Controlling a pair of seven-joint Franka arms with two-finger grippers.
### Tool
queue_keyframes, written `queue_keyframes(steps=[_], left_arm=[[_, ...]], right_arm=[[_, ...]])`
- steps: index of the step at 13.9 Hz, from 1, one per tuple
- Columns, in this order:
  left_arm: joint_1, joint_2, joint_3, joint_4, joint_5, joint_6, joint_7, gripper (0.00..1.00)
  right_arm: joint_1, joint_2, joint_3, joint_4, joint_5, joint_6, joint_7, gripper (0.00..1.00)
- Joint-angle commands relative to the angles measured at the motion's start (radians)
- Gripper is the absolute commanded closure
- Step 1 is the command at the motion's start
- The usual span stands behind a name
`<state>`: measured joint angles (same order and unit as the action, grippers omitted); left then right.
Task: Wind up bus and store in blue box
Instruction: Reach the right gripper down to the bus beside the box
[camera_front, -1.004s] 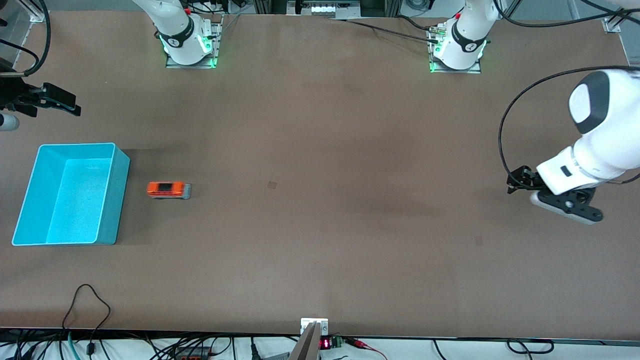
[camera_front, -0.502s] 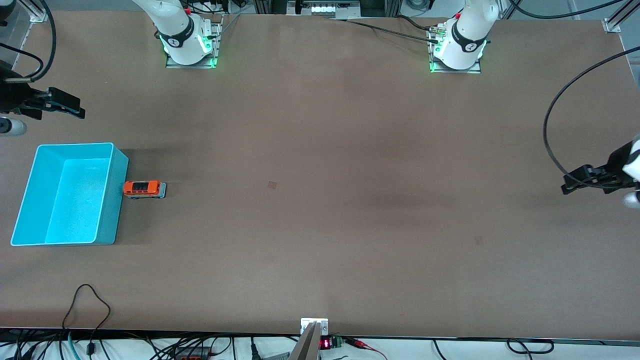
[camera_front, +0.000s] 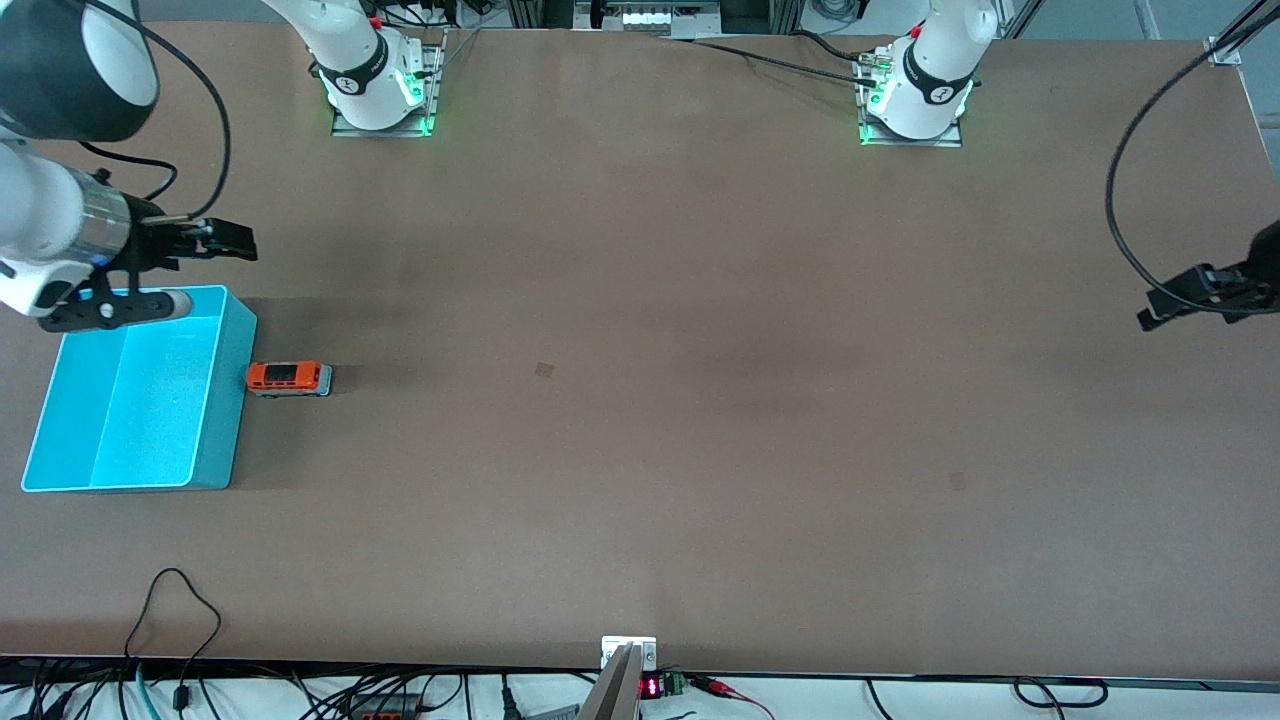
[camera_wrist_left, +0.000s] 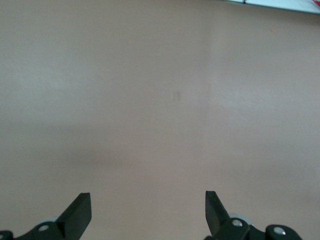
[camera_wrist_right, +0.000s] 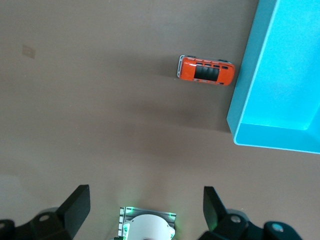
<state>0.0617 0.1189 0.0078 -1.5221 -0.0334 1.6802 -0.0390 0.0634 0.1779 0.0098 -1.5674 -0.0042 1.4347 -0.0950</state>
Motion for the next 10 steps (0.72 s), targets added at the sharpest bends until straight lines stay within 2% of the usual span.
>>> queue_keyframes(steps=[1, 3, 5, 6, 8, 9, 10], left_arm=[[0.021, -0.031, -0.048, 0.002, 0.035, -0.016, -0.027, 0.00], [0.017, -0.036, -0.032, -0.007, 0.026, -0.017, -0.024, 0.00], [0.027, -0.035, -0.029, -0.015, -0.015, -0.008, -0.022, 0.00], [0.033, -0.035, -0.029, -0.030, -0.020, 0.010, -0.021, 0.00], [0.035, -0.041, -0.037, -0.036, -0.022, 0.015, -0.016, 0.00], [0.035, -0.047, -0.039, -0.038, -0.022, 0.013, -0.016, 0.00], [0.035, -0.053, -0.042, -0.041, -0.022, 0.010, -0.016, 0.00]], right_arm=[[-0.004, 0.015, -0.004, -0.039, 0.006, 0.035, -0.092, 0.00], [0.013, 0.006, -0.002, -0.126, 0.001, 0.141, -0.162, 0.00], [-0.019, -0.008, 0.047, -0.207, -0.007, 0.234, -0.272, 0.00], [-0.081, -0.011, 0.103, -0.242, -0.010, 0.283, -0.354, 0.00], [-0.242, -0.017, 0.281, -0.315, -0.066, 0.370, -0.545, 0.00], [-0.287, -0.018, 0.317, -0.359, -0.080, 0.427, -0.666, 0.00], [-0.296, -0.021, 0.317, -0.402, -0.083, 0.491, -0.799, 0.00]])
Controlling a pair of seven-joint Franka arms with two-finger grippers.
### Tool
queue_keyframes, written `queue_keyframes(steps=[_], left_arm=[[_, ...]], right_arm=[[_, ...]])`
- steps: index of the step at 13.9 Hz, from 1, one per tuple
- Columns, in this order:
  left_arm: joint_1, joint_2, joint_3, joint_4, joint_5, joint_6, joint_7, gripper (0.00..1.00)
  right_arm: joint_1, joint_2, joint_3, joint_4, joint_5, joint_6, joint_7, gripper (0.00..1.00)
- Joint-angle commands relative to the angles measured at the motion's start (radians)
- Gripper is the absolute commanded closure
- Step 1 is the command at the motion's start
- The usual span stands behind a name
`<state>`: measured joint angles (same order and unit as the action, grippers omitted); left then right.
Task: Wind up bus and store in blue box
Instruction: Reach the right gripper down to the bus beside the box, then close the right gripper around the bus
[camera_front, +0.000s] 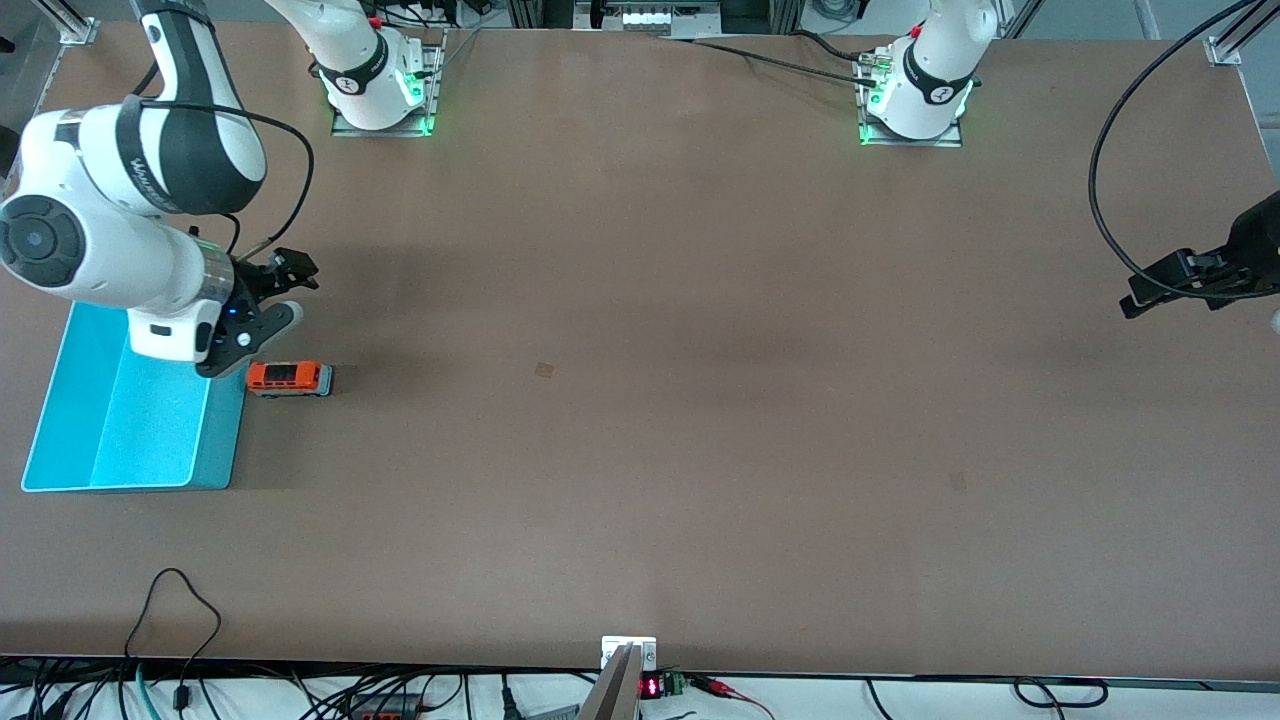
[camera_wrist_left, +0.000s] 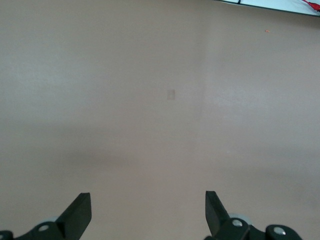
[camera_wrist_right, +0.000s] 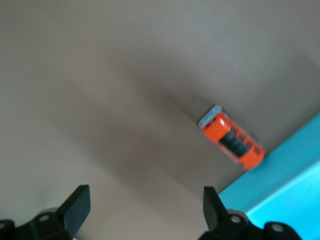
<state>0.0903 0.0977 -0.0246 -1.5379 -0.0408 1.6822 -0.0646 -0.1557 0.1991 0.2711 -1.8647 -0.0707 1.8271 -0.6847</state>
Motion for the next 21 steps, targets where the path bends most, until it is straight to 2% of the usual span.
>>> queue_keyframes(steps=[1, 4, 7, 9, 12, 17, 21], left_arm=[[0.006, -0.038, -0.015, -0.025, -0.010, 0.001, 0.008, 0.00], [0.006, -0.036, -0.017, -0.024, 0.001, -0.006, 0.008, 0.00], [0.006, -0.033, -0.014, -0.024, 0.001, -0.006, 0.009, 0.00], [-0.004, -0.015, -0.017, -0.012, 0.002, -0.012, 0.022, 0.00], [0.005, -0.009, -0.014, -0.008, -0.010, -0.012, 0.104, 0.00], [0.008, -0.018, -0.002, 0.013, -0.005, -0.015, 0.078, 0.00], [0.005, -0.032, -0.023, 0.010, 0.030, -0.038, 0.074, 0.00]], right_arm=[[-0.088, -0.046, 0.056, -0.138, -0.020, 0.165, -0.342, 0.00], [-0.130, -0.040, 0.056, -0.258, -0.050, 0.370, -0.641, 0.00], [-0.153, -0.033, 0.057, -0.356, -0.151, 0.513, -0.705, 0.00], [-0.179, -0.009, 0.056, -0.402, -0.185, 0.616, -0.755, 0.00], [-0.238, 0.075, 0.056, -0.406, -0.185, 0.727, -0.878, 0.00], [-0.242, 0.170, 0.054, -0.357, -0.187, 0.814, -0.882, 0.00], [-0.243, 0.232, 0.050, -0.344, -0.219, 0.891, -0.883, 0.00]])
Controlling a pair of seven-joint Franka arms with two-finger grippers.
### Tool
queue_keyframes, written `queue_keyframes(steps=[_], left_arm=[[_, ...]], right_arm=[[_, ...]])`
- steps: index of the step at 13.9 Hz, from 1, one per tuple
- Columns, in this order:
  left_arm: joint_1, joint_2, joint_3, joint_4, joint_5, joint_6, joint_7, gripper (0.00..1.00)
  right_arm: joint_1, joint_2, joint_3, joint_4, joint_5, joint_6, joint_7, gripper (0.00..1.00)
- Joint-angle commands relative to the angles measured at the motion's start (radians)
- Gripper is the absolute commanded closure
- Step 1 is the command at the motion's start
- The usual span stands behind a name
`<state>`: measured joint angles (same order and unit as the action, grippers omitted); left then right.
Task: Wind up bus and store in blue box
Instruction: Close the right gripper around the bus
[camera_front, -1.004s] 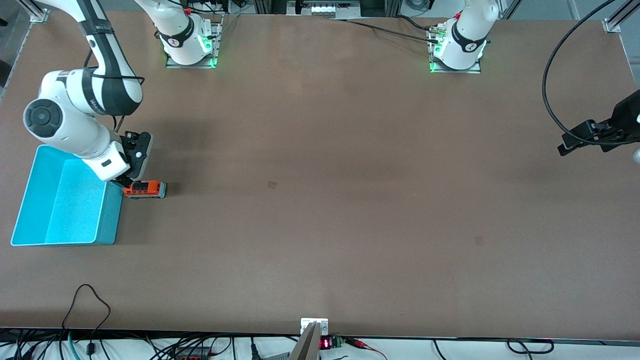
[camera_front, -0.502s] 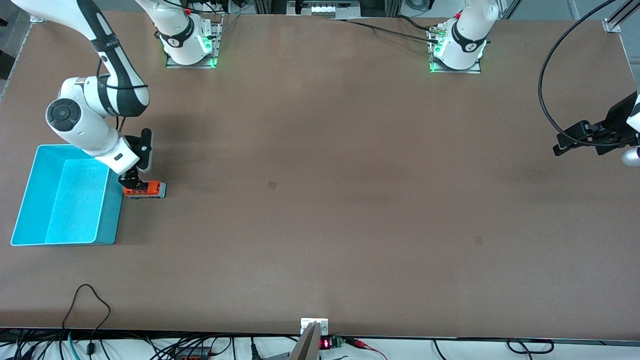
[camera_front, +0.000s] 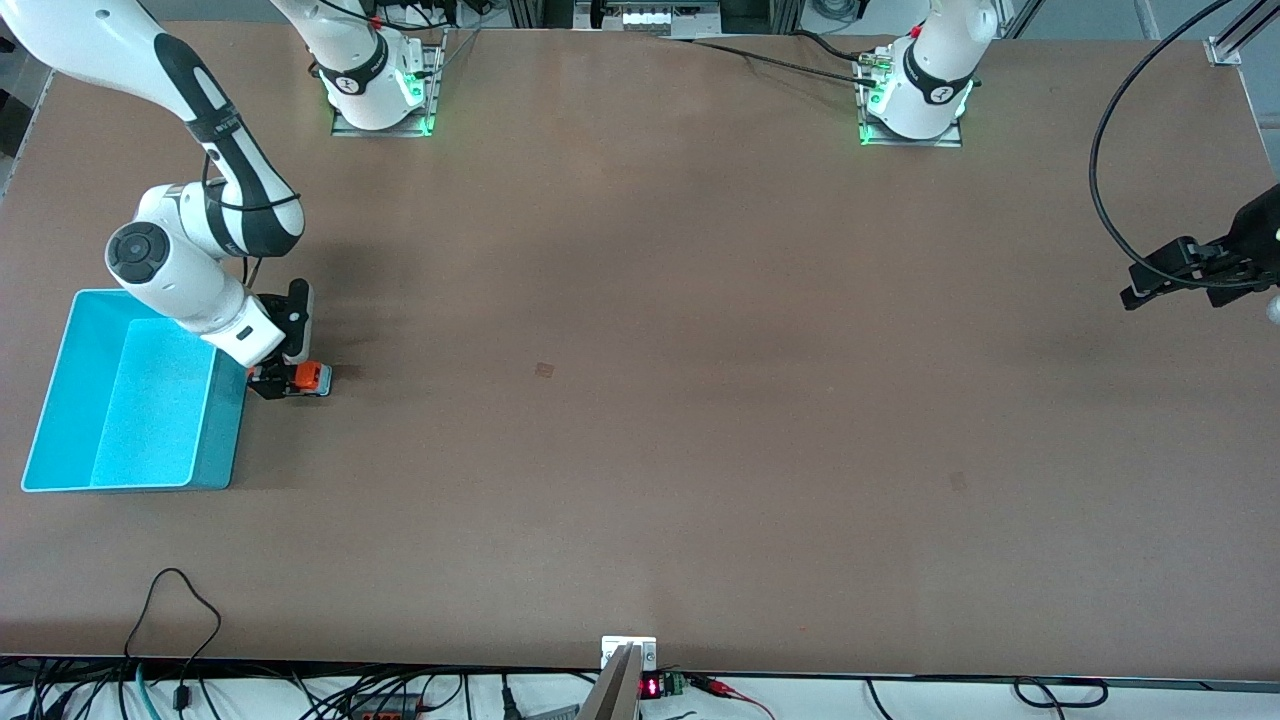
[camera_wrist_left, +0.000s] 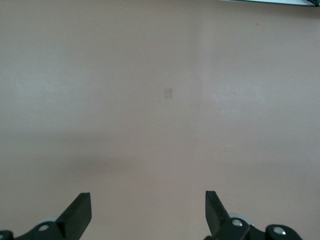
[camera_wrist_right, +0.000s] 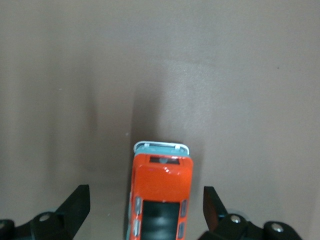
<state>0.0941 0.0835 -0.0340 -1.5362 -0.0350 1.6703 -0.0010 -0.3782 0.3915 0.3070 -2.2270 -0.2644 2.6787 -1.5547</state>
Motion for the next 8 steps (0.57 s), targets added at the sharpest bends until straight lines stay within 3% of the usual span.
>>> queue_keyframes(steps=[1, 4, 5, 6, 7, 8], left_arm=[[0.000, -0.022, -0.021, 0.008, 0.024, -0.027, 0.010, 0.00], [-0.002, -0.030, -0.038, 0.002, 0.024, -0.029, 0.009, 0.00], [-0.002, -0.031, -0.040, 0.001, 0.024, -0.031, 0.009, 0.00], [-0.002, -0.033, -0.041, -0.001, 0.024, -0.032, 0.009, 0.00], [-0.002, -0.033, -0.041, -0.001, 0.024, -0.032, 0.010, 0.00], [-0.002, -0.039, -0.043, -0.002, 0.024, -0.032, 0.010, 0.00]], right_arm=[[-0.022, 0.055, 0.011, 0.026, -0.026, 0.056, -0.011, 0.00], [-0.036, 0.084, 0.004, 0.040, -0.026, 0.067, -0.011, 0.00], [-0.036, 0.084, 0.004, 0.040, -0.026, 0.066, -0.014, 0.16], [-0.034, 0.081, 0.004, 0.040, -0.026, 0.066, -0.008, 0.57], [-0.033, 0.079, 0.006, 0.041, -0.024, 0.066, 0.004, 0.83], [-0.033, 0.078, 0.004, 0.044, -0.012, 0.063, 0.019, 0.93]])
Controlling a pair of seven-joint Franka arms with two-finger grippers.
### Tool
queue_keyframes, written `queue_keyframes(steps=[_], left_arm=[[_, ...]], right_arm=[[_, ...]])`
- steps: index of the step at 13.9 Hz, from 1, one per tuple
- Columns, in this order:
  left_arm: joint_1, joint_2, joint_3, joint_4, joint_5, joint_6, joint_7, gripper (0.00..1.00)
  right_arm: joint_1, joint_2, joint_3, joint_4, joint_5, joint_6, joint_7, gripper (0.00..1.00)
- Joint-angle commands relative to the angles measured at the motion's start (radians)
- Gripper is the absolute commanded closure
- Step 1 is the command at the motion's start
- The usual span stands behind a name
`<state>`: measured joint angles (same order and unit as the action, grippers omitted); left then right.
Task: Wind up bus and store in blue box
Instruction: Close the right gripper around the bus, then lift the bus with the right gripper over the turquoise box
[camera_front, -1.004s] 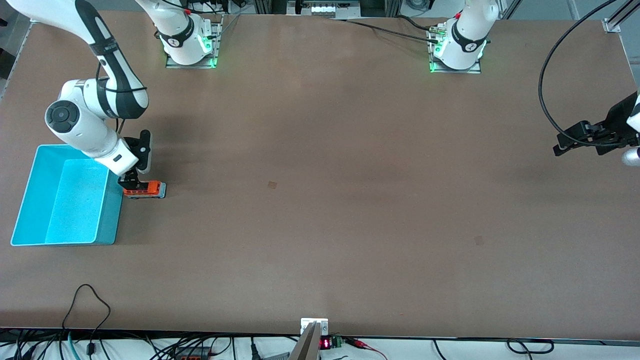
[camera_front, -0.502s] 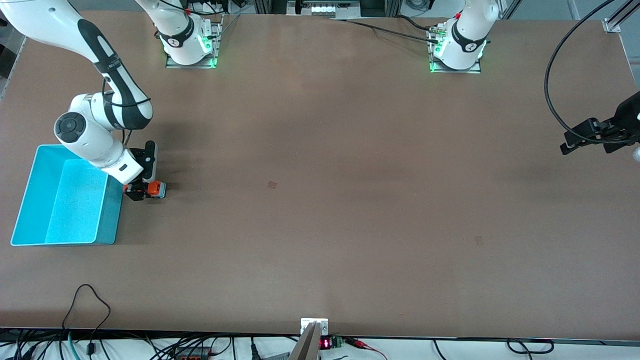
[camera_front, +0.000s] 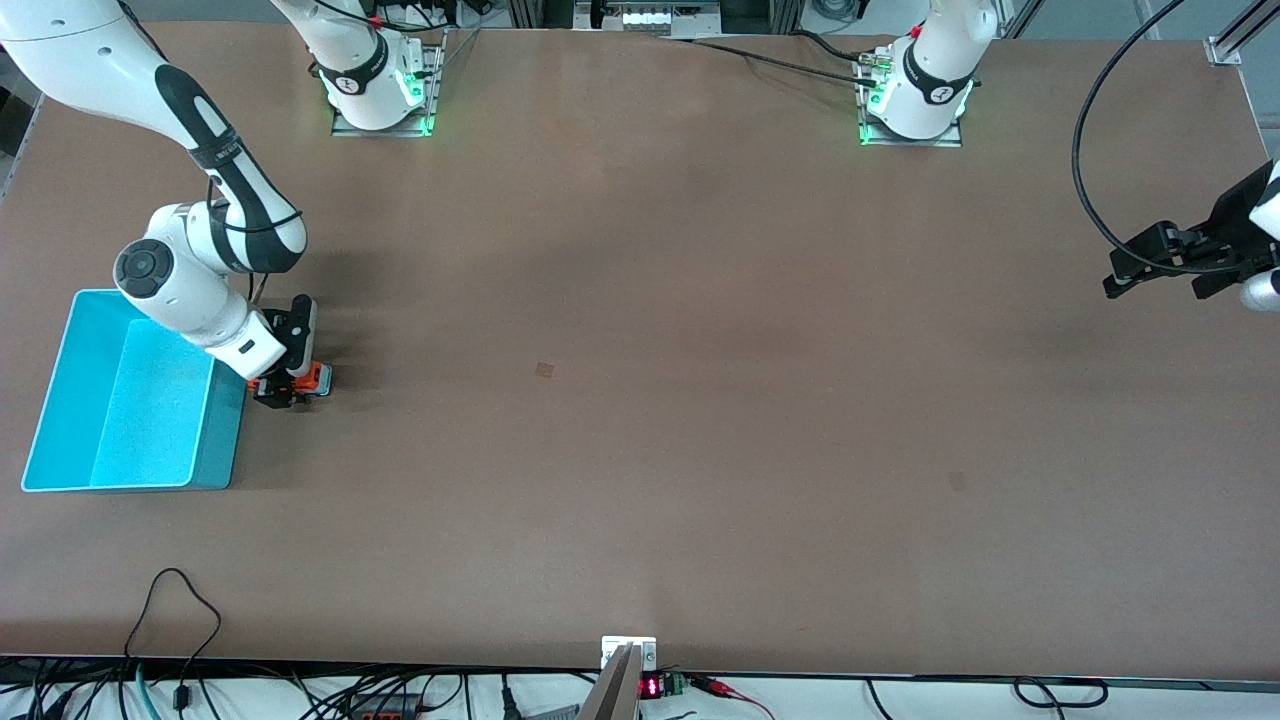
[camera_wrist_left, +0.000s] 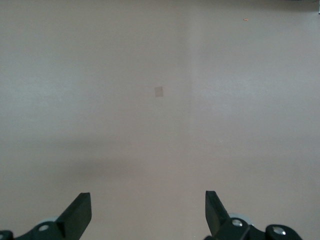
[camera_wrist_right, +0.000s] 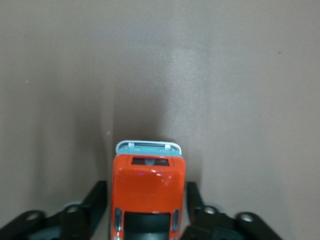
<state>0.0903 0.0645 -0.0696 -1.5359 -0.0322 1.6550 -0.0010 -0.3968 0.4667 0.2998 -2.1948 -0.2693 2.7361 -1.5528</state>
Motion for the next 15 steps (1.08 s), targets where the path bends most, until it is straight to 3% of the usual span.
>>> queue_keyframes(steps=[1, 3, 6, 7, 8, 10, 12, 15], left_arm=[[0.000, -0.022, -0.007, -0.004, 0.021, -0.017, 0.009, 0.00], [0.000, -0.022, -0.018, -0.004, 0.021, -0.015, 0.010, 0.00], [0.006, -0.023, -0.015, -0.004, 0.021, -0.014, 0.010, 0.00], [0.006, -0.023, -0.013, -0.004, 0.021, -0.014, 0.010, 0.00], [0.006, -0.023, -0.013, -0.004, 0.021, -0.014, 0.010, 0.00], [0.006, -0.023, -0.013, -0.004, 0.020, -0.015, 0.010, 0.00], [0.012, -0.023, -0.010, -0.004, 0.018, -0.030, 0.010, 0.00], [0.014, -0.022, -0.006, -0.003, 0.015, -0.034, 0.010, 0.00]], right_arm=[[-0.017, 0.001, 0.012, 0.012, 0.005, 0.002, 0.049, 1.00], [-0.011, -0.016, 0.013, 0.013, 0.010, -0.039, 0.217, 1.00], [0.076, -0.109, 0.022, 0.055, 0.013, -0.256, 0.594, 1.00], [0.111, -0.144, 0.024, 0.082, 0.039, -0.356, 0.740, 1.00], [0.137, -0.175, 0.022, 0.107, 0.118, -0.437, 0.875, 1.00], [0.165, -0.201, 0.013, 0.174, 0.185, -0.550, 1.000, 1.00], [0.168, -0.227, -0.062, 0.207, 0.190, -0.595, 1.152, 1.00], [0.203, -0.231, -0.207, 0.242, 0.193, -0.596, 1.180, 1.00]])
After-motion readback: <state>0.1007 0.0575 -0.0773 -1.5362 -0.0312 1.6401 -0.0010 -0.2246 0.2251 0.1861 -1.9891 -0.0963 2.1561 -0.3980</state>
